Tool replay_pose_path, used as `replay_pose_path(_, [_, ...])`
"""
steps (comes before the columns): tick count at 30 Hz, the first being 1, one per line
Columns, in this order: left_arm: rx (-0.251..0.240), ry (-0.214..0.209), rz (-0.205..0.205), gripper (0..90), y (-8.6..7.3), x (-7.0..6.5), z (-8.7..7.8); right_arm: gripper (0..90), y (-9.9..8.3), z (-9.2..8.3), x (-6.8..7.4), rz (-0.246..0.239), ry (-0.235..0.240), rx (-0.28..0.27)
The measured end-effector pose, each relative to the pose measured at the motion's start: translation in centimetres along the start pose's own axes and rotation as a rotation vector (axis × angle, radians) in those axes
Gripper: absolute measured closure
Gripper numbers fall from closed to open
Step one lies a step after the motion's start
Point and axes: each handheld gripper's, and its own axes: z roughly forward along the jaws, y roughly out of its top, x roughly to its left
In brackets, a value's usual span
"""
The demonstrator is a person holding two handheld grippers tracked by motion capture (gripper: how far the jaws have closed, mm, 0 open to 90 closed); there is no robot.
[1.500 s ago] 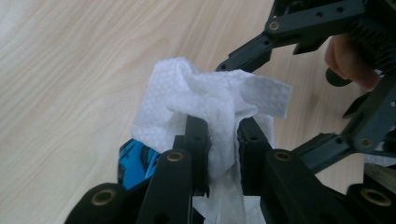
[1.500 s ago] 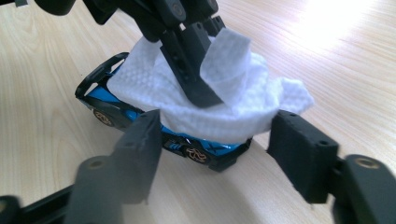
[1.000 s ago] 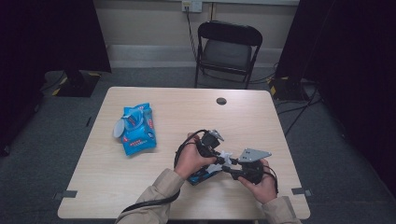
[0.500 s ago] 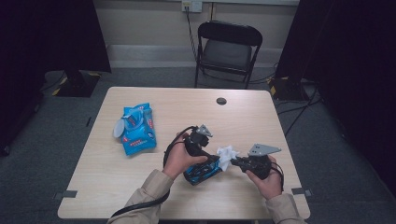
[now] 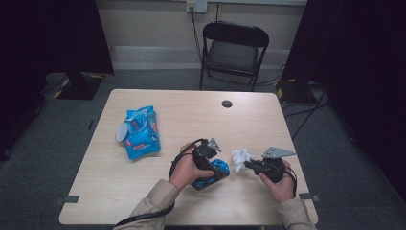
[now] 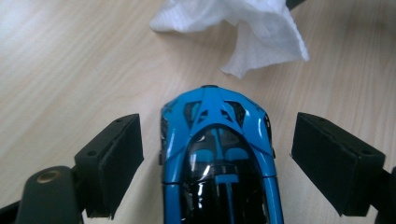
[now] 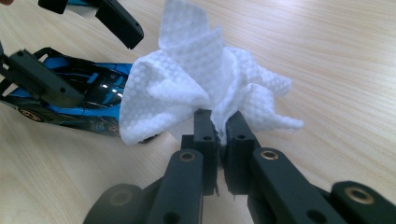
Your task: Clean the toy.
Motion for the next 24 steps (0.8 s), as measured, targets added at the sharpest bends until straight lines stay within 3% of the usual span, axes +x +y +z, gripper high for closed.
replay_pose_path(9, [0.048,0.021,0.027,16.3,0.2,-0.3,1.6,84.9,-0.3,0.3,-0.2,0.005,-0.001,0.021])
replay_pose_path(14, [0.05,0.025,0.03,16.1,0.4,-0.3,2.5,84.6,-0.3,0.4,-0.1,0.0,-0.001,0.027])
replay_pose_path(20, [0.084,0.055,0.048,17.5,0.4,-0.4,3.4,84.6,-0.3,0.4,-0.2,-0.002,0.0,0.032])
replay_pose_path(24, [0.078,0.055,0.041,16.7,0.5,-0.4,3.5,84.4,-0.4,0.4,-0.1,-0.004,0.003,0.038])
